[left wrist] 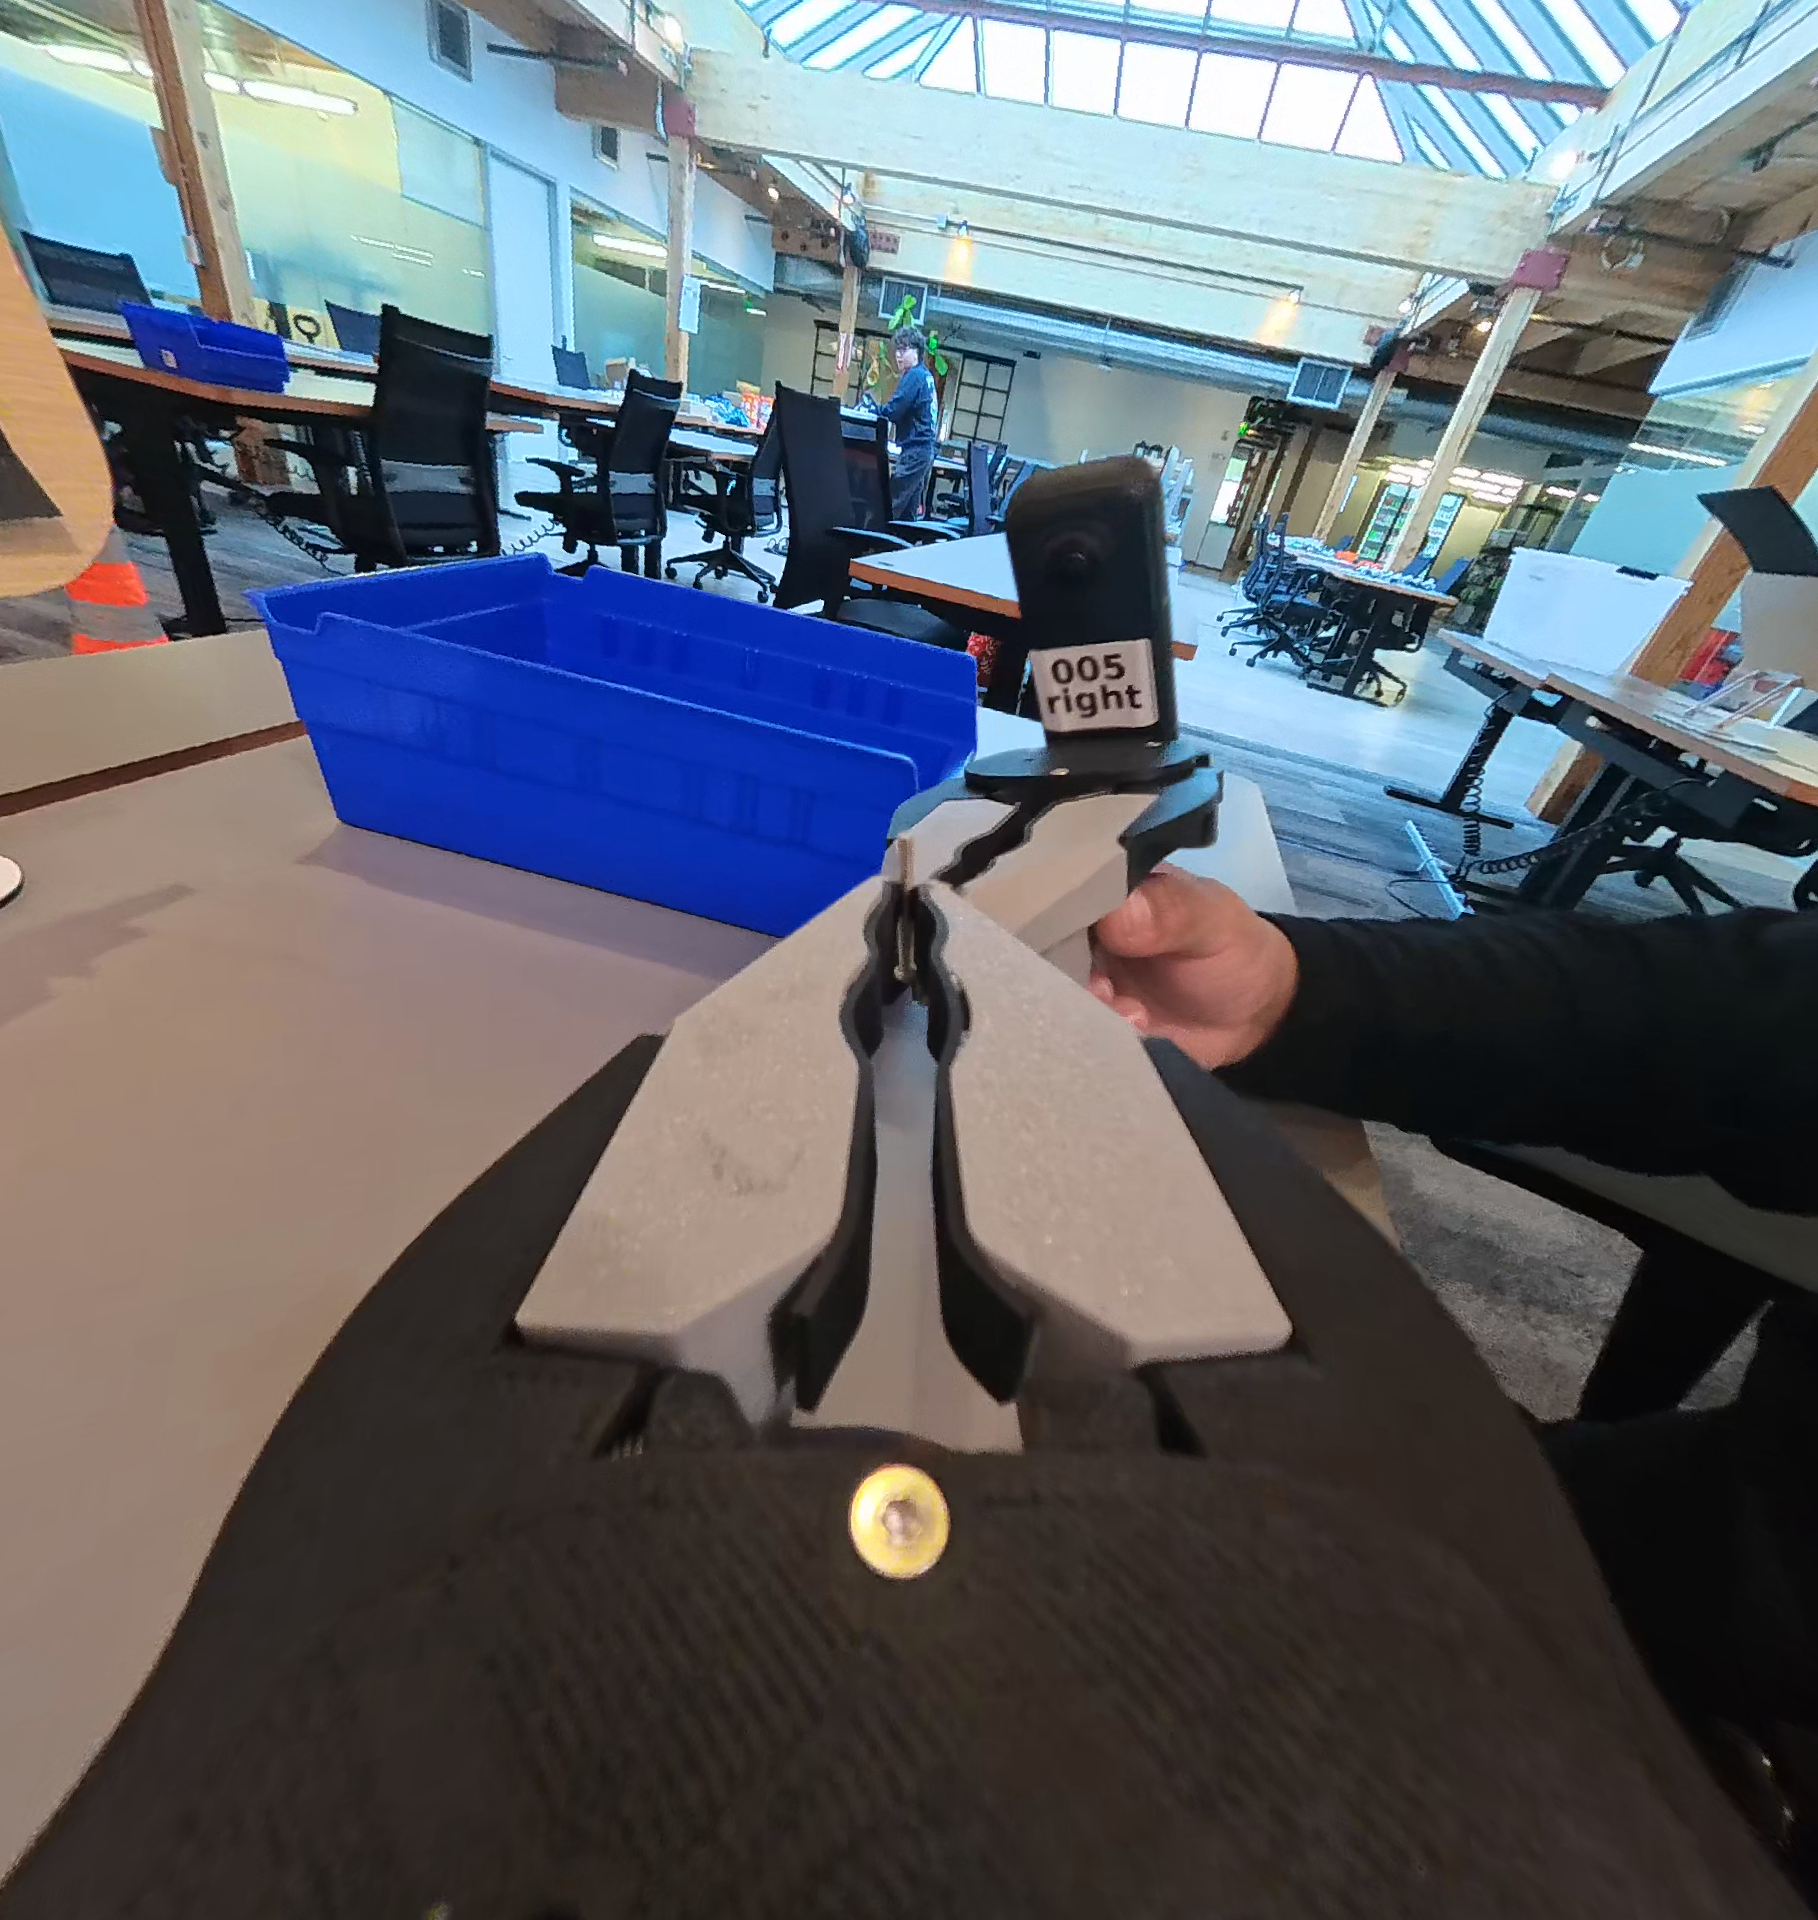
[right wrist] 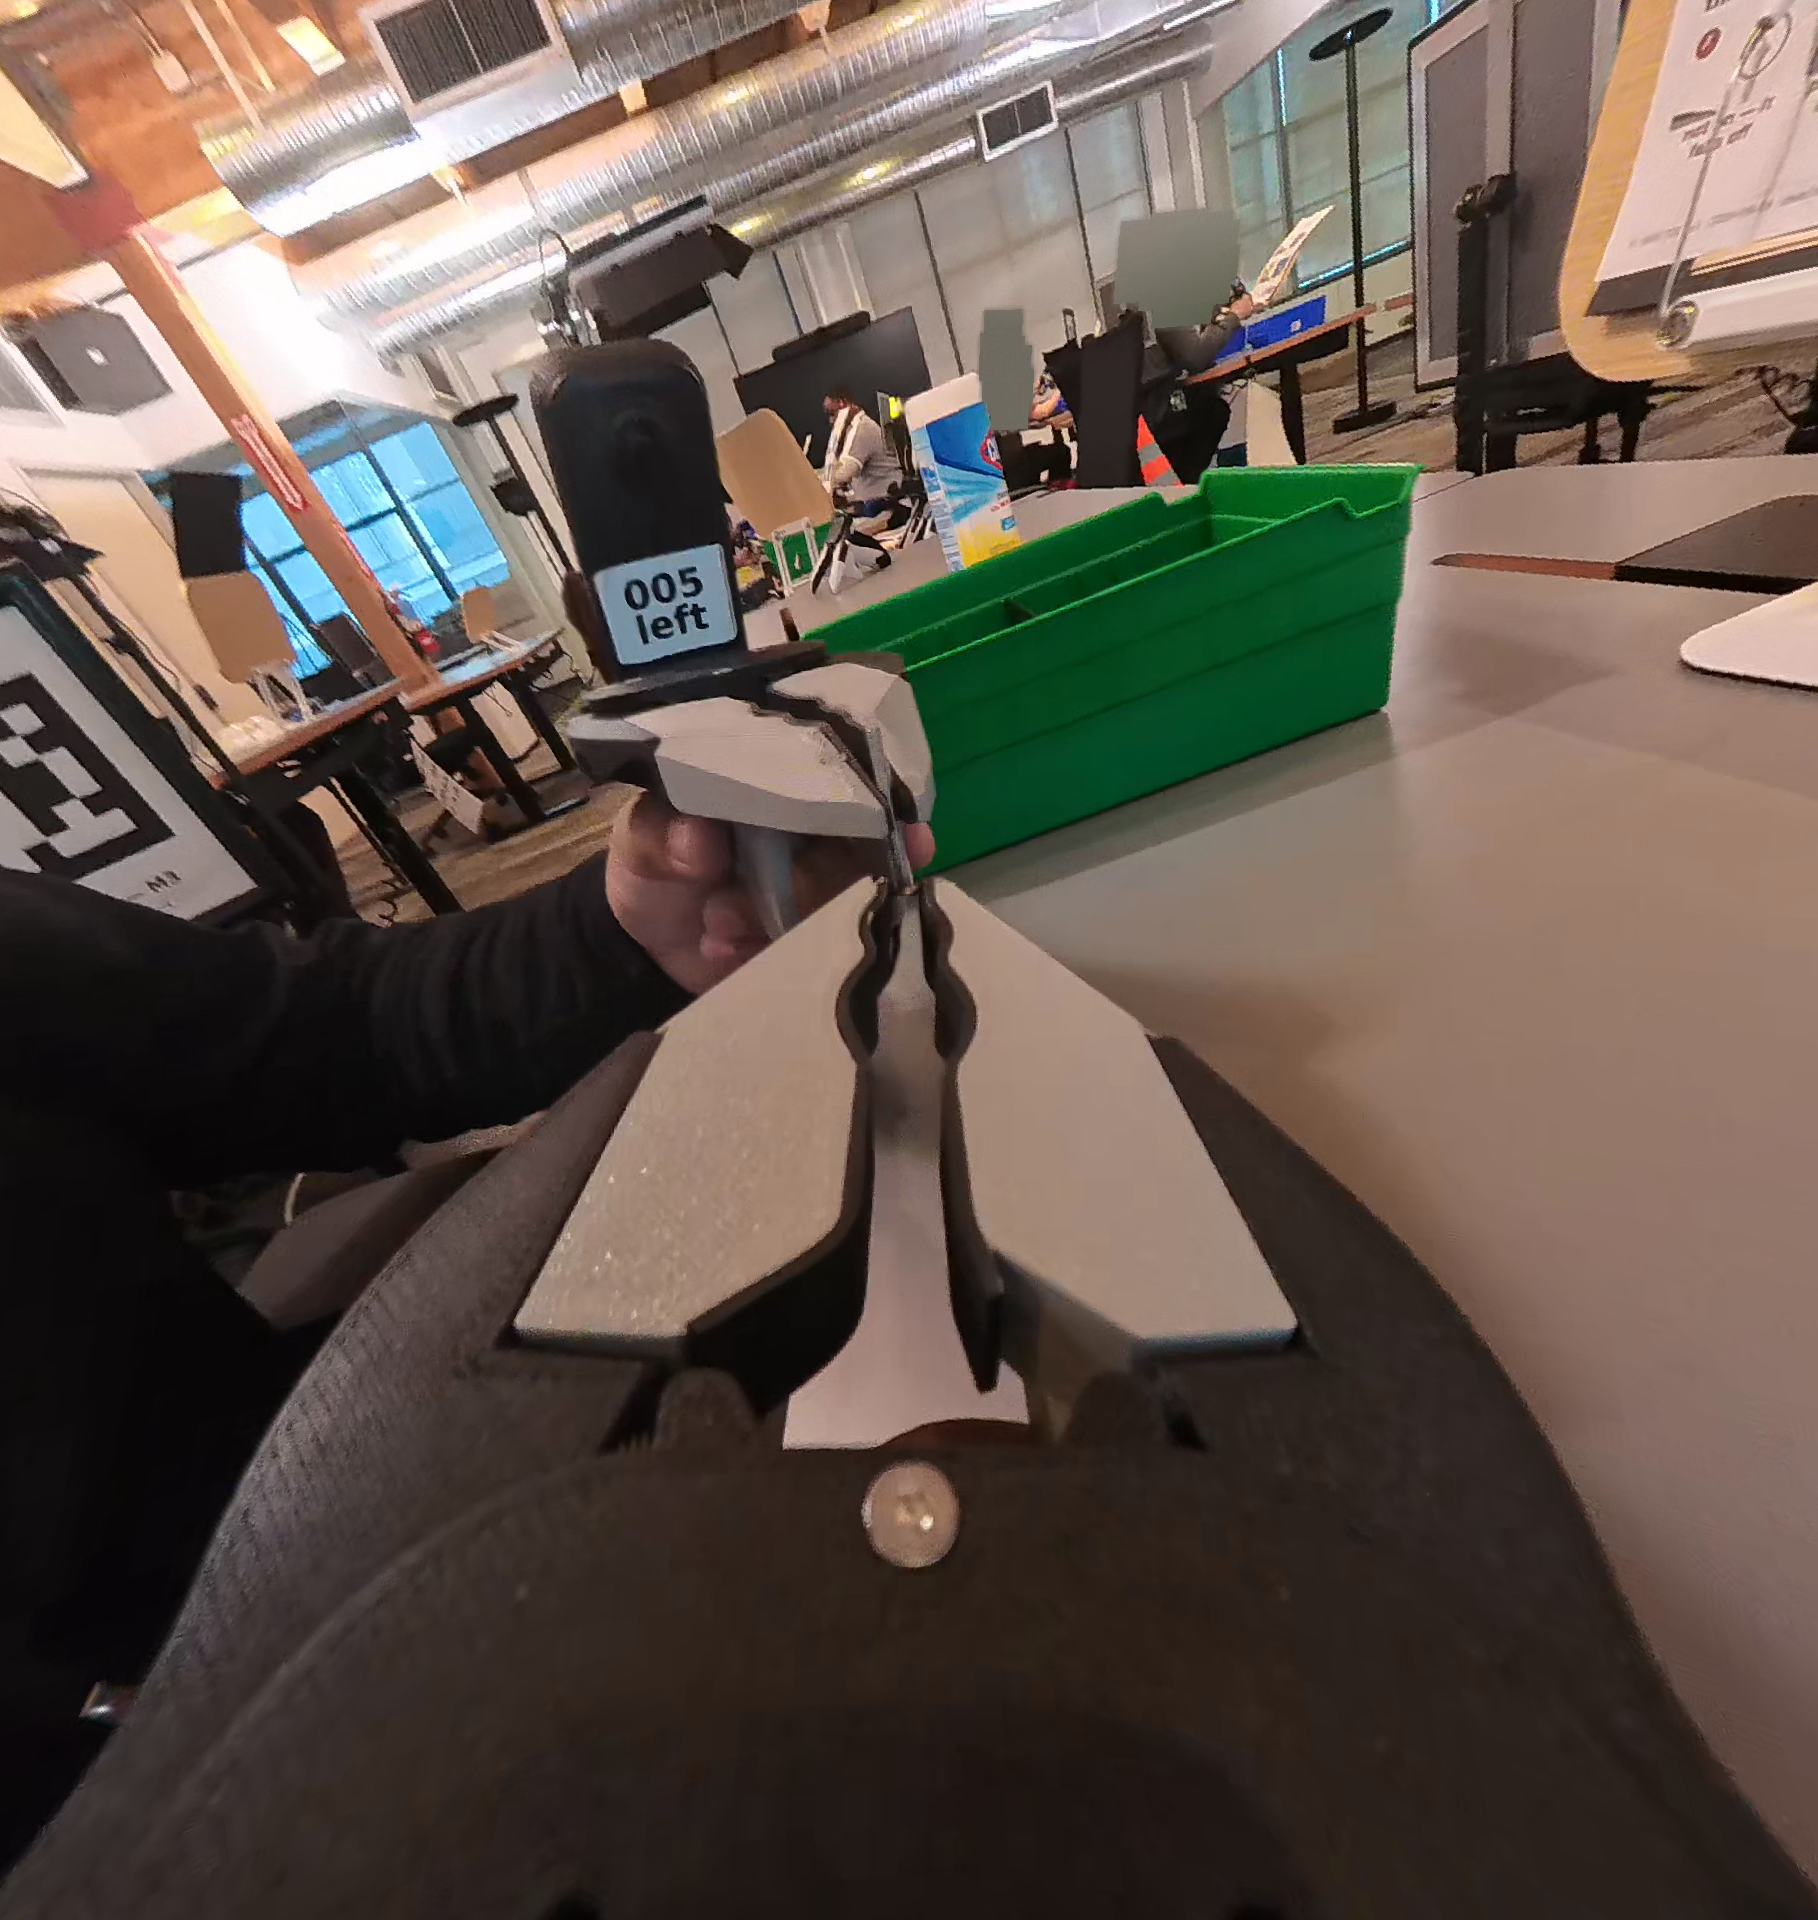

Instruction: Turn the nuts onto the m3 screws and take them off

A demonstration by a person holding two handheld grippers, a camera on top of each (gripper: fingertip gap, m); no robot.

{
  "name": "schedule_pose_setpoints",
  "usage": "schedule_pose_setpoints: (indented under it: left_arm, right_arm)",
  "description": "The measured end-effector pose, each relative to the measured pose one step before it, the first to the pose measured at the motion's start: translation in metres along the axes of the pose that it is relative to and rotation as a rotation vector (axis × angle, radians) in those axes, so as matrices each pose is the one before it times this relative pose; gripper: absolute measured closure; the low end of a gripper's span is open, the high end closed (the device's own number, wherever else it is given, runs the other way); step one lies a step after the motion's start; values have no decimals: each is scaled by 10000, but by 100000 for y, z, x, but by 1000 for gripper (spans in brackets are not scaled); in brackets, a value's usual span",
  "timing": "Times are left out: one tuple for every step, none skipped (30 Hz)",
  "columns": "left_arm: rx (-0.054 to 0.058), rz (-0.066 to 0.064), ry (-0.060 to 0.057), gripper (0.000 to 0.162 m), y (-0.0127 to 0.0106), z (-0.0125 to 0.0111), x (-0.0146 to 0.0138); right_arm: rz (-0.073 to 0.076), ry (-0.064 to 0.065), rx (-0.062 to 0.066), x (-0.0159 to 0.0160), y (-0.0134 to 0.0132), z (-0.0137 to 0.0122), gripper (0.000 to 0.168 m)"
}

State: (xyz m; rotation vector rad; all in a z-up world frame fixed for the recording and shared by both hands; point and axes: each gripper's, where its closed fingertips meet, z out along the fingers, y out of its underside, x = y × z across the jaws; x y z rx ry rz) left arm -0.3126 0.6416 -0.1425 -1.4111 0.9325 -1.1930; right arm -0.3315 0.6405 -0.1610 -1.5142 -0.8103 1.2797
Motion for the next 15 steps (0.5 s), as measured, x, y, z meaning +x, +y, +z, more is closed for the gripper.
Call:
schedule_pose_setpoints:
  left_arm:
    - [-34,123,-38,162,28,13,28]
    - [-45,140,-86,162,46,17,-18]
    - [-85,137,-133,162,103,14,-118]
    - [-101,117,-44,161,141,26,4]
    - [-122,45,-26,162,185,42,-7]
    - [-52,9,-104,162,103,21,-141]
    - [-69,-4,-39,162,109,-7,-94]
    - [-131,-2,7,162,203,39,-19]
    - [-48,16,-34,162,104,38,-55]
    - [-31,29,18,162,85,41,46]
    - [-88,1,90,162,157,87,149]
    - [-82,-6,40,162,157,91,91]
    - [-30,46,-11,162,75,81,45]
    - [-49,71,13,162,95,69,94]
    - [-50,62,40,162,75,60,128]
  right_arm:
    - [-88,37,-46,-6,10,-25,166]
    - [-74,48,-32,30,-21,-59,165]
    - [-97,80,7,66,-88,-111,163]
    - [-141,141,18,159,-140,-171,161]
    - [-187,168,63,192,-256,-243,159]
    - [-231,123,98,105,-335,-288,159]
    - [-168,45,249,-12,-541,-293,158]
    - [-76,-94,279,-195,-551,-251,159]
    - [12,-85,134,-131,-283,-150,159]
    - [74,-65,7,-41,-36,-25,158]
    - [72,-48,-13,-41,24,54,156]
    - [38,-39,-28,-43,90,99,156]
    - [36,-3,-86,5,198,126,156]
    - [38,20,-114,44,246,160,156]
    - [41,47,-126,89,257,155,159]
